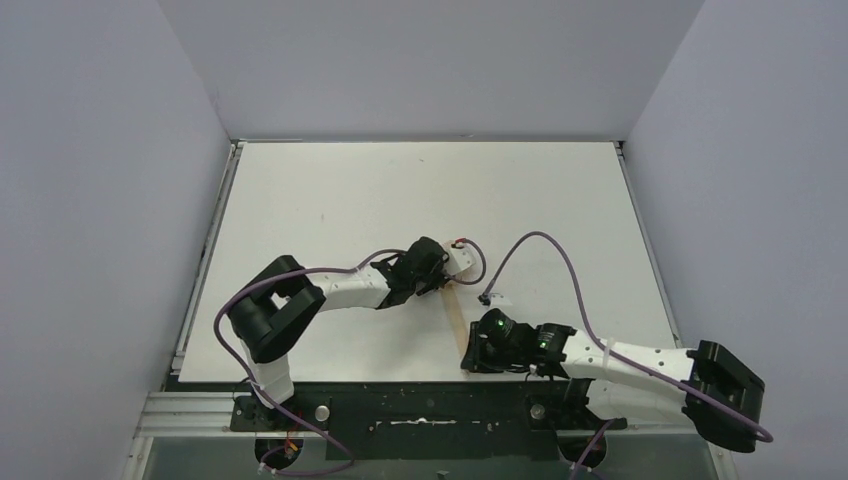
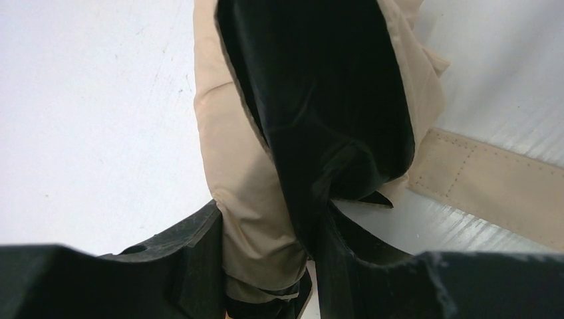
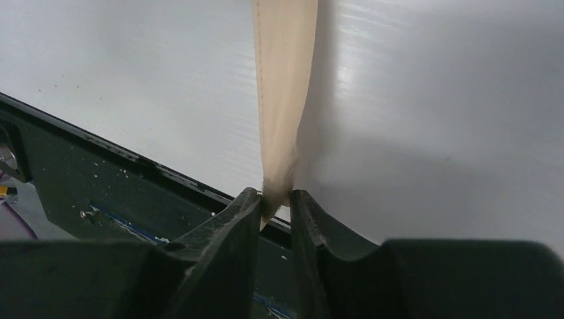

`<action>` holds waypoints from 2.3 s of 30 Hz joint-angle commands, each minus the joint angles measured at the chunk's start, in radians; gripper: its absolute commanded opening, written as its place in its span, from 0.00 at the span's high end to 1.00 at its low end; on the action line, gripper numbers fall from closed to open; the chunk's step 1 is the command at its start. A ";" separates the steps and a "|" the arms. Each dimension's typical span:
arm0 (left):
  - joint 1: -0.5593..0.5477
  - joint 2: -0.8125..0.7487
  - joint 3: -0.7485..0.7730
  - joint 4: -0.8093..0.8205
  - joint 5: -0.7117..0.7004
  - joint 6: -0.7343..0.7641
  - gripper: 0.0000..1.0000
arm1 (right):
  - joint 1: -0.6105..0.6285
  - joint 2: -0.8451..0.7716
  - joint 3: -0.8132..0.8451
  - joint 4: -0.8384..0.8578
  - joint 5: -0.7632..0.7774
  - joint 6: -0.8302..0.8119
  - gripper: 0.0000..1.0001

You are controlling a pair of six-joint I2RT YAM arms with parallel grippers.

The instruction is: Put away the umbrella

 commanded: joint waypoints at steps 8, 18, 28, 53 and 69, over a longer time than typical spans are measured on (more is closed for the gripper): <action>-0.049 0.011 -0.024 0.068 -0.096 0.121 1.00 | -0.156 -0.220 0.268 -0.481 0.196 -0.118 0.59; -0.083 0.021 -0.055 0.129 -0.099 0.154 1.00 | -0.389 -0.124 0.577 -0.698 0.560 -0.312 0.45; -0.124 -0.008 -0.196 0.343 0.079 0.421 1.00 | -0.693 0.099 0.555 0.092 0.164 -0.813 0.31; -0.190 0.130 -0.326 0.767 -0.010 0.664 1.00 | -0.828 0.541 0.811 -0.406 -0.798 -1.723 0.20; -0.202 0.138 -0.337 0.768 -0.006 0.674 1.00 | -0.744 0.720 0.839 -0.476 -0.719 -1.764 0.19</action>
